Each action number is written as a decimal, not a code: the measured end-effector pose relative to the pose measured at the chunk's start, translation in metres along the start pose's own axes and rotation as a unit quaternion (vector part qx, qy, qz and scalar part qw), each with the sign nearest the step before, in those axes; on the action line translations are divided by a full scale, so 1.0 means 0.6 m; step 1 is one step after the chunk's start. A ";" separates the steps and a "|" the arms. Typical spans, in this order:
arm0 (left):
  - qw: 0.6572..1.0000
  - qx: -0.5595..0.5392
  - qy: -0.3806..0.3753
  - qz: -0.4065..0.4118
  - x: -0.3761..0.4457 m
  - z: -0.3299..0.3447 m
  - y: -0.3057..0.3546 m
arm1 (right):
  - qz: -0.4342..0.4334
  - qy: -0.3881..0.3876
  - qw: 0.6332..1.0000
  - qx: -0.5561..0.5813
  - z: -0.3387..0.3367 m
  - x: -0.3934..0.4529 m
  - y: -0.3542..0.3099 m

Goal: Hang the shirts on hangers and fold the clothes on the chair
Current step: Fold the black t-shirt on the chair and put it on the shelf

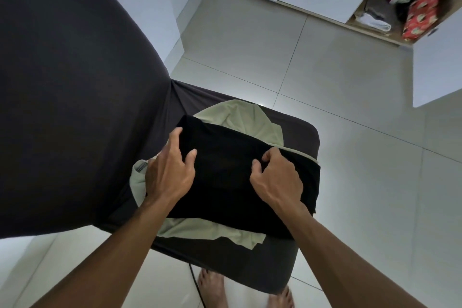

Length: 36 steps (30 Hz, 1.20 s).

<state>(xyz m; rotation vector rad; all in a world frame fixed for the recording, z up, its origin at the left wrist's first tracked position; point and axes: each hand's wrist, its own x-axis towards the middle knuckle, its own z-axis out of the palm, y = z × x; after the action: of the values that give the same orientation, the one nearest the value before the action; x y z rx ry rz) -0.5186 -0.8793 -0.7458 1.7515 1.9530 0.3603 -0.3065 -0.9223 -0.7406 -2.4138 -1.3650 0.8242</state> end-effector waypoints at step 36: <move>0.924 0.013 0.072 -0.375 -0.151 0.032 0.022 | -0.486 -0.188 0.846 -0.114 0.015 -0.001 -0.046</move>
<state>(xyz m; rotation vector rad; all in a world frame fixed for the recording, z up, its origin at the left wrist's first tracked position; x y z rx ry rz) -0.4919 -0.9686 -0.7392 0.8827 2.5539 0.1865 -0.3317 -0.9086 -0.7346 -1.3120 -2.5858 0.8503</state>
